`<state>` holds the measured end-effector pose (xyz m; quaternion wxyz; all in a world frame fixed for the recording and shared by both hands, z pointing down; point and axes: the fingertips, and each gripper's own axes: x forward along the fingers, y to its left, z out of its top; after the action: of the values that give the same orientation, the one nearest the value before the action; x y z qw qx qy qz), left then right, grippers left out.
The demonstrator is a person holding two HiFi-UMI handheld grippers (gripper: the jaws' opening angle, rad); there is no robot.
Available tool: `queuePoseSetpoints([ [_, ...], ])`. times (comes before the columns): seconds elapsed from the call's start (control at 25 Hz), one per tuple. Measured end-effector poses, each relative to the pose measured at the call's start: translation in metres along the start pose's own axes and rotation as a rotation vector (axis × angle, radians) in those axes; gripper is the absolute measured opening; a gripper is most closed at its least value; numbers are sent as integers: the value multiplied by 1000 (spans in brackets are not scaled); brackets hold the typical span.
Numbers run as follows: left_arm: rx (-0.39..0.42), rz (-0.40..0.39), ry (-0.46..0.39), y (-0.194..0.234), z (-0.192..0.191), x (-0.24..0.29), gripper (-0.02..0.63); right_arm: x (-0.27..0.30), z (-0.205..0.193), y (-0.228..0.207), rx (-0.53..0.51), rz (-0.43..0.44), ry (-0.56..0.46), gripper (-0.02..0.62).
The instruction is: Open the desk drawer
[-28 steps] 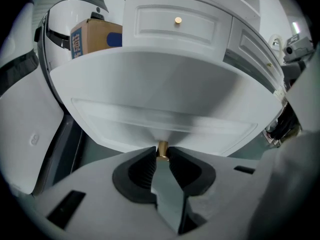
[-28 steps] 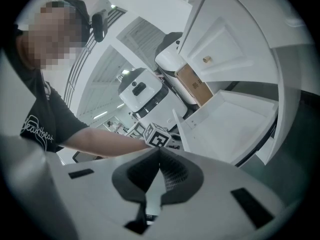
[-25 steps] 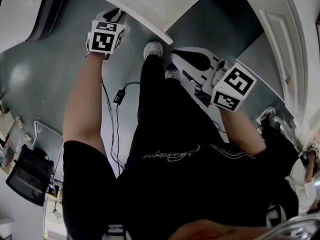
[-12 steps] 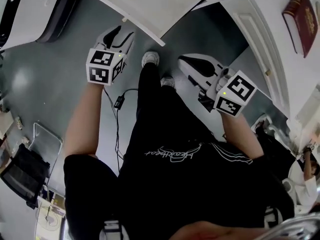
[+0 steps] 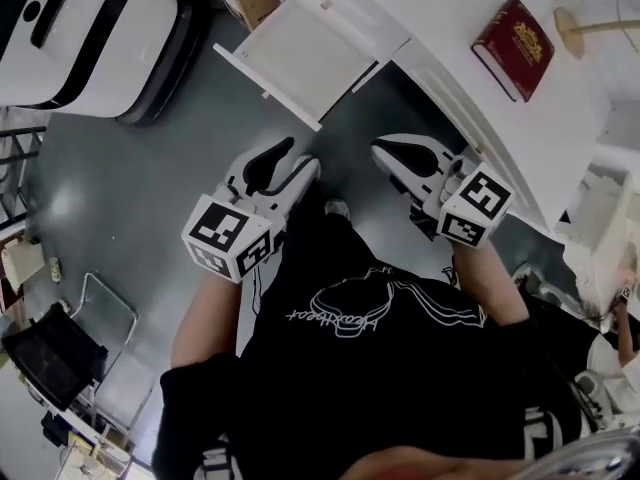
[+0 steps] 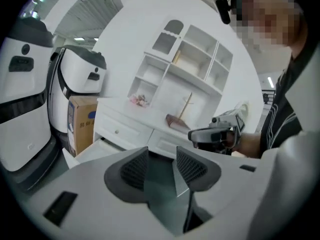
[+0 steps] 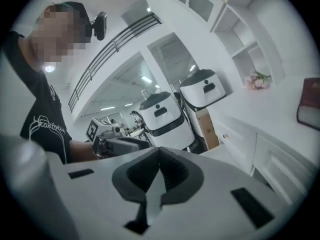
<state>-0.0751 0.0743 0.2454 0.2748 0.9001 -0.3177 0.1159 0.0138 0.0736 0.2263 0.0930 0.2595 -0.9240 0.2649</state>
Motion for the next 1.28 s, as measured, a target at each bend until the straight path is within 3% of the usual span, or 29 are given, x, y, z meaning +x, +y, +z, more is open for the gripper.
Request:
queuePoseSetpoints([
  [0.12, 15, -5, -102, -34, 52, -15, 156, -21, 40, 28, -61, 22, -66, 5],
  [0.2, 51, -24, -153, -56, 80, -26, 90, -35, 62, 45, -92, 23, -116, 5],
  [0.4, 161, -72, -190, -110, 118, -47, 7, -70, 102, 77, -160, 21, -192, 5],
  [0.48, 198, -84, -200, -129, 127, -53, 5, -83, 112, 88, -167, 25, -224, 5],
  [0.72, 253, -103, -248, -166, 143, -62, 5, -111, 128, 111, -197, 8, -307, 5],
  [1.28, 187, -103, -298, -184, 144, -71, 5, -124, 118, 122, -246, -13, -301, 5],
])
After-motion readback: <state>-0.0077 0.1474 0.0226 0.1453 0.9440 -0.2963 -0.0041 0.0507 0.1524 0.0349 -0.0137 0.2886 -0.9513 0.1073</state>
